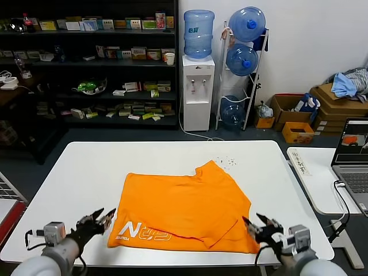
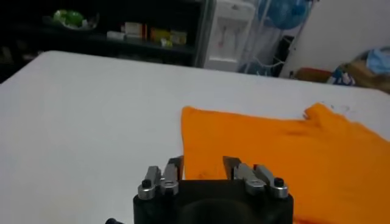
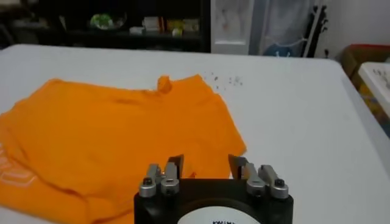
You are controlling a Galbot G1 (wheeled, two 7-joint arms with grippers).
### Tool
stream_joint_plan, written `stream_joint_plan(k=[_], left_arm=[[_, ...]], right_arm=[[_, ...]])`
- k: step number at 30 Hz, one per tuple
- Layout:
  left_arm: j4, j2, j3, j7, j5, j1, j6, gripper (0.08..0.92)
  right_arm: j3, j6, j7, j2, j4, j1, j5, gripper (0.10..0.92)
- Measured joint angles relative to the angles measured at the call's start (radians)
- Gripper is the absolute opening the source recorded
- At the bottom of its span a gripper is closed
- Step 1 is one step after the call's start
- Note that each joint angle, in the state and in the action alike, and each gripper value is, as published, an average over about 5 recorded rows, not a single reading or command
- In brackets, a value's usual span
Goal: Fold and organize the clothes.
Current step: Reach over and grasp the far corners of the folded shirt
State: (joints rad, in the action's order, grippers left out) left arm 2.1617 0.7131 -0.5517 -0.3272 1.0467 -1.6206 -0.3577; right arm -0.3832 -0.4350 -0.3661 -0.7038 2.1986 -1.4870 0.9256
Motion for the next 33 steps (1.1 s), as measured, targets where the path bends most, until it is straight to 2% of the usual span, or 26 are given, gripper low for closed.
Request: stream_joint_plan(k=[4, 9, 15, 20, 25, 33], left_arm=[[-0.071, 0.008, 0.046, 0.034, -0.004, 0.133, 0.041, 0.711], [-0.214, 0.043, 0.146, 0.091, -0.017, 0.332, 0.09, 0.812], [-0.407, 0.099, 0.274, 0.153, -0.022, 0.547, 0.106, 0.822], [-0.546, 0.138, 0.356, 0.187, -0.017, 0.675, 0.089, 0.823], [-0.645, 0.157, 0.415, 0.207, -0.013, 0.746, 0.053, 0.823], [-0.723, 0.173, 0.459, 0.226, -0.021, 0.794, 0.012, 0.823]], right_arm=[[0.069, 0.03, 0.009, -0.046, -0.091, 0.17, 0.003, 0.79], [0.18, 0.039, 0.016, -0.132, -0.258, 0.402, 0.012, 0.821], [0.301, 0.018, 0.021, -0.252, -0.468, 0.633, 0.016, 0.823], [0.377, -0.016, 0.024, -0.344, -0.621, 0.765, 0.007, 0.823], [0.431, -0.055, 0.02, -0.416, -0.741, 0.853, 0.003, 0.823], [0.468, -0.104, 0.013, -0.482, -0.87, 0.921, -0.008, 0.823]])
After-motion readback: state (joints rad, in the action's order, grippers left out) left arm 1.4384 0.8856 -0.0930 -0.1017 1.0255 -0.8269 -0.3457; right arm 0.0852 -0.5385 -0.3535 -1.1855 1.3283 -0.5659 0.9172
